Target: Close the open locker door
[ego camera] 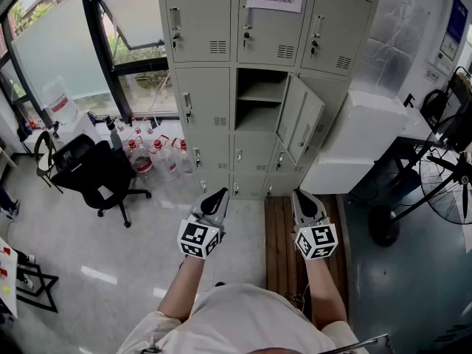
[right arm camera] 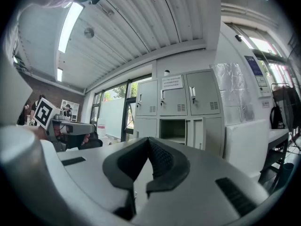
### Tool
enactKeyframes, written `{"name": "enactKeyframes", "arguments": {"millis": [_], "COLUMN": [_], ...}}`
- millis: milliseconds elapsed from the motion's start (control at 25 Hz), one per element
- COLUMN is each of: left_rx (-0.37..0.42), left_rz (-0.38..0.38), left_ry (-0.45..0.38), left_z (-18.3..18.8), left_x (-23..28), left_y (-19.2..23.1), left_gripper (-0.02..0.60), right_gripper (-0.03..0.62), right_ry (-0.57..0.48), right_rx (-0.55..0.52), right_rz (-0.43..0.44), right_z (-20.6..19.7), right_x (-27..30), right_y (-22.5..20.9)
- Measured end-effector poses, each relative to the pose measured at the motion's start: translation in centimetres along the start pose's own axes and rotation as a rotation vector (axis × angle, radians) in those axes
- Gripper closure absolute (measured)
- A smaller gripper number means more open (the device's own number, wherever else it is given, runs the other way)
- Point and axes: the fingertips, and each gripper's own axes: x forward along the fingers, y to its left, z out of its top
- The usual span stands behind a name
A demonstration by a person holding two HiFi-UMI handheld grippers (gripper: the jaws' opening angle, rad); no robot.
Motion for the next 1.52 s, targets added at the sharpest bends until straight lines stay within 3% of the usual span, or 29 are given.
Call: {"name": "enactKeyframes", "arguments": {"millis": [1040,1520], "left_rx": [-0.023,-0.031], "left_rz": [-0.006,-0.023], "left_ry": [0.029,0.042], "left_z": [-1.0,-1.6], "left_x": [-0.4,-0.6], "left_y": [0.7,1.3], "left_gripper": [0.566,0.566], "right_gripper": [0.586,0.517], "right_ry": [0.01,0.018], "right_rx": [0.034,0.044], "right_rz": [-0.006,-0.033], "right_z": [-0.6,-0.6], "right_x": [0.6,0.8], "right_y": [0.4,0.6]}}
